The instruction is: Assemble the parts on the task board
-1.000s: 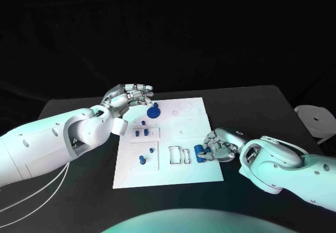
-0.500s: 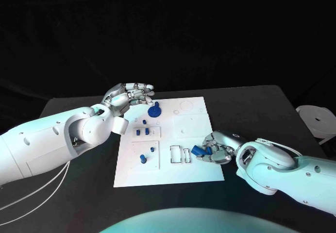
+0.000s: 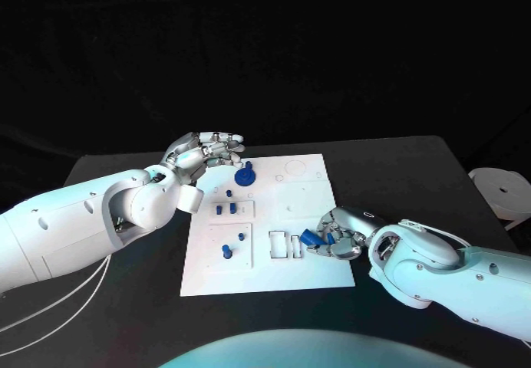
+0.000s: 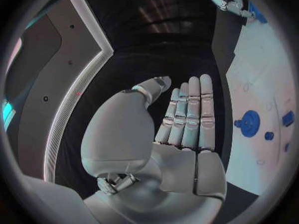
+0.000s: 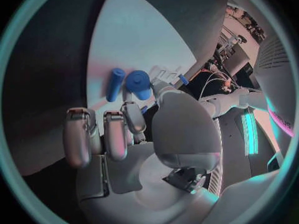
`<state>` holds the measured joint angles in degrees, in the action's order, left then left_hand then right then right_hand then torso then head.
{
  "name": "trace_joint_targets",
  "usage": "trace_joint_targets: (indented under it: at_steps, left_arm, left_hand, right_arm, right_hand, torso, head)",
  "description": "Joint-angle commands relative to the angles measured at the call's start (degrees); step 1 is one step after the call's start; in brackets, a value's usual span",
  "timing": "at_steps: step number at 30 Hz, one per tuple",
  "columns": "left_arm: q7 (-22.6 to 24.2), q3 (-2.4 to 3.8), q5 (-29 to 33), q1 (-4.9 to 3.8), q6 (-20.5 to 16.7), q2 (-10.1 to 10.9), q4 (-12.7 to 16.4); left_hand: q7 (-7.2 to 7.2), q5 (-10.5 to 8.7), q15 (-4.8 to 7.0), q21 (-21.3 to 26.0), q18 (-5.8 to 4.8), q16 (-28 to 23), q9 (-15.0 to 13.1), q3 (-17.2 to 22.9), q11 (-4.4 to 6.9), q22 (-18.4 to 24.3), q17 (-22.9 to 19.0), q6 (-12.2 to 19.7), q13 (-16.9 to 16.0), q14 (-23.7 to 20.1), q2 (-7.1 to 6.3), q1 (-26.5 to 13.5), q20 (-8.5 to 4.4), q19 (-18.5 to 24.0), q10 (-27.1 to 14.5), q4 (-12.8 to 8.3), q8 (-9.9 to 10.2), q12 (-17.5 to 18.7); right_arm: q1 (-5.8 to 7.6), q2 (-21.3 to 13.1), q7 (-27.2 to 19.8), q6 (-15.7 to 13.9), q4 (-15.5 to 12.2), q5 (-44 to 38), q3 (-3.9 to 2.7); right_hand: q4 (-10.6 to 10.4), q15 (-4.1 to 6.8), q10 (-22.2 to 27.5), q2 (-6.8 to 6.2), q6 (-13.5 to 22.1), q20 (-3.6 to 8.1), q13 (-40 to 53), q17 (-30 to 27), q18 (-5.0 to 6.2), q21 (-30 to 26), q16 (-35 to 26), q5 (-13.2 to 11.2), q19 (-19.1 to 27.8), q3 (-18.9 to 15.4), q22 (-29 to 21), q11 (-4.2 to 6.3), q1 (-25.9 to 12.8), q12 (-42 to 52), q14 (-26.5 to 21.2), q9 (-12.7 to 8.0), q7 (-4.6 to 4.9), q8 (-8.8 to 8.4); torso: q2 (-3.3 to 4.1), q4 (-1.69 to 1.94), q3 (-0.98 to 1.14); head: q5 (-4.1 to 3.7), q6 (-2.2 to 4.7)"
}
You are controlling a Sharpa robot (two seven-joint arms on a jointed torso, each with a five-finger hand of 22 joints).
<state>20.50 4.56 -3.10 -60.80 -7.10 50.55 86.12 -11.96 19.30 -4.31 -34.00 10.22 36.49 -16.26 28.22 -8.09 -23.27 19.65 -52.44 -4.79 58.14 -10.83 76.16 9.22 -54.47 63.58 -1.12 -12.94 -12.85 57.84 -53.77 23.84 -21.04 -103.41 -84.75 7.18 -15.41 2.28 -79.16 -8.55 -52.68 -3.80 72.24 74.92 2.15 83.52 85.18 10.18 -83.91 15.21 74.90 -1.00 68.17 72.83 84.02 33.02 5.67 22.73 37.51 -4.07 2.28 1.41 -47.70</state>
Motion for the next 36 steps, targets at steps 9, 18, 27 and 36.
trace_joint_targets:
  at_steps: [9,18,27,36]
  left_arm:
    - [0.23,0.03,-0.12,-0.01,0.94,-0.03,0.13]
    - [0.20,0.03,-0.12,-0.01,0.99,-0.21,0.05]
    - [0.10,0.03,-0.12,-0.02,1.03,-0.24,0.09]
    - [0.05,0.03,-0.12,-0.02,1.10,-0.33,0.15]
  left_hand:
    - [-0.12,0.08,-0.05,0.33,-0.01,-0.30,0.06,-0.44,0.09,0.09,0.05,0.34,-0.08,-0.32,0.57,-0.15,0.08,0.26,-0.36,-0.04,0.21,0.31]
    - [-0.12,0.08,-0.05,0.33,-0.01,-0.30,0.06,-0.44,0.09,0.09,0.05,0.34,-0.08,-0.32,0.57,-0.15,0.08,0.26,-0.36,-0.04,0.21,0.31]
    - [-0.13,0.10,-0.07,0.43,0.01,-0.30,0.05,-0.48,0.08,0.14,0.14,0.35,-0.11,-0.37,0.61,-0.23,0.11,0.26,-0.41,0.01,0.24,0.29]
    - [-0.14,0.10,-0.07,0.45,0.01,-0.30,0.05,-0.49,0.07,0.15,0.16,0.35,-0.12,-0.38,0.62,-0.26,0.12,0.26,-0.42,0.03,0.25,0.29]
  right_arm:
    - [-0.11,-0.86,-1.77,-8.63,-2.65,1.27,0.16]
    - [1.32,-0.37,-3.26,-9.75,-4.71,4.13,0.00]
    - [1.54,2.30,-3.22,-2.49,-3.34,6.46,0.01]
    - [1.29,5.60,-2.64,0.90,-0.94,7.82,0.12]
  right_hand:
    - [0.56,1.35,-2.11,2.01,-3.21,1.00,2.63,4.49,-1.13,1.83,0.82,-0.08,-4.23,2.65,13.77,1.06,3.73,2.24,3.98,0.72,-1.45,1.39]
    - [-0.23,1.67,-2.75,2.27,-4.00,1.35,3.38,5.25,-1.30,2.59,1.14,0.77,-4.53,3.33,13.98,1.40,3.15,2.82,4.14,0.91,-1.79,1.66]
    - [-1.28,1.78,-2.98,2.85,-5.00,1.50,3.49,5.64,-1.24,2.35,1.31,-0.07,-4.42,2.51,13.90,1.50,-2.00,2.47,4.19,1.17,-1.95,1.83]
    - [-1.32,1.98,-3.31,3.56,-5.74,1.67,3.92,6.02,-1.19,2.14,1.46,-0.27,-4.32,2.02,13.84,1.76,-5.11,2.61,4.25,1.53,-2.24,2.30]
  torso:
    - [0.01,-0.03,-0.01]
    - [0.04,-0.03,-0.02]
    - [0.07,-0.05,-0.06]
    - [0.08,0.02,0.00]
  head:
    - [0.12,0.08]
    - [0.14,0.21]
    - [0.40,-0.02]
    - [0.69,-0.13]
